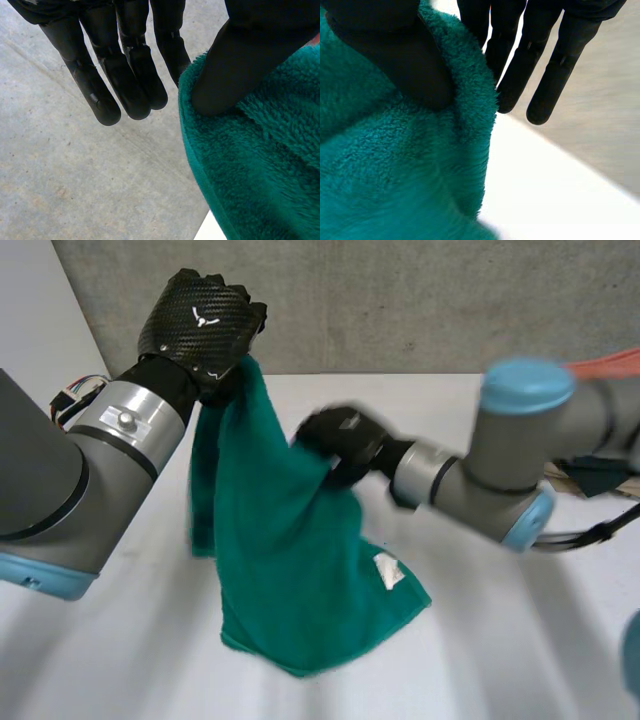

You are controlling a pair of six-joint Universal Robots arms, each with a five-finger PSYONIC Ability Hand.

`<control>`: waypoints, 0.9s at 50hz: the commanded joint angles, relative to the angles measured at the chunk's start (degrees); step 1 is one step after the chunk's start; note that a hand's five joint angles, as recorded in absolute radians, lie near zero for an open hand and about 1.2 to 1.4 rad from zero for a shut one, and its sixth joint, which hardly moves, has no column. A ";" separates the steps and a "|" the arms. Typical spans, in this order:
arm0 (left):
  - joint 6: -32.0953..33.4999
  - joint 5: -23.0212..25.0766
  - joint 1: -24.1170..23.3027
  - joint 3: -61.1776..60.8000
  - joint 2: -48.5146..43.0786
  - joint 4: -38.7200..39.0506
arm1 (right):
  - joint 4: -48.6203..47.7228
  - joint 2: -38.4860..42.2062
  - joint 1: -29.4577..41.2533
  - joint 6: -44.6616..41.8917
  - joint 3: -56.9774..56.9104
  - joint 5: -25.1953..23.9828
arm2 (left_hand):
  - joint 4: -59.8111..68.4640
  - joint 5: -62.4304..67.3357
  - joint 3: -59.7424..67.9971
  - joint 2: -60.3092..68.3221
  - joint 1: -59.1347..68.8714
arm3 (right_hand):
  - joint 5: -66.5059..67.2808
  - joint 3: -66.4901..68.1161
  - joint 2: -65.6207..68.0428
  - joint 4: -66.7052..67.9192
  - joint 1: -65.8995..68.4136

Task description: Fold the laundry.

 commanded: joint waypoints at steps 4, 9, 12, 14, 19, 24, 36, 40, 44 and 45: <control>-0.22 -3.01 1.79 8.50 -2.83 2.12 | -18.90 -20.69 -4.97 -1.91 9.95 21.25 | 11.37 14.40 11.71 11.42 13.63 | 14.13 12.33 12.62 11.54 17.29; -0.40 -5.56 0.92 7.36 -2.65 6.77 | -23.04 -26.50 -6.89 -1.99 17.94 21.35 | 11.37 14.40 11.71 11.42 13.63 | 14.13 12.33 12.62 11.54 17.29; -0.49 -5.21 -0.40 4.56 -2.56 6.87 | -21.91 -27.73 -7.87 -2.08 22.42 21.17 | 11.37 14.40 11.71 11.42 13.63 | 14.13 12.33 12.62 11.54 17.29; -0.57 -5.12 -1.28 2.54 -2.82 6.78 | -20.51 -28.09 -7.87 -2.34 24.28 21.08 | 11.37 14.40 11.71 11.42 13.63 | 14.13 12.33 12.62 11.54 17.29; -0.31 -4.95 -6.36 -6.41 -5.71 6.87 | -11.55 -26.78 -7.87 -6.98 31.21 19.68 | 11.37 14.40 11.71 11.42 13.63 | 14.13 12.33 12.62 11.54 17.29; -0.49 -5.47 -10.06 -11.97 -11.69 6.08 | -8.98 -19.57 -8.22 -15.34 35.62 20.73 | 11.37 14.40 11.71 11.42 13.63 | 14.13 12.33 12.62 11.54 17.29; -1.36 -8.99 -13.76 -16.81 -3.89 -8.68 | -5.82 -18.41 -11.74 -27.04 43.10 21.35 | 5.57 8.60 5.90 5.61 7.83 | 14.13 12.33 12.62 11.54 17.29; -2.33 -8.46 -15.08 -16.11 0.86 -12.11 | -6.26 -24.20 -11.83 -27.22 45.73 20.47 | -29.05 -26.03 -28.72 -29.01 -26.80 | 14.13 12.33 12.62 11.54 17.29; -2.51 -7.85 -14.64 -14.71 4.12 -11.77 | -7.40 -27.20 -11.83 -27.22 47.14 17.75 | -48.31 -45.28 -47.97 -48.27 -46.05 | 14.13 12.33 12.62 11.54 17.29; -2.51 -6.98 -14.21 -13.22 4.03 -10.63 | -7.75 -27.73 -11.83 -27.31 47.49 17.05 | -50.32 -47.29 -49.98 -50.28 -48.06 | 14.13 12.33 12.62 11.54 17.29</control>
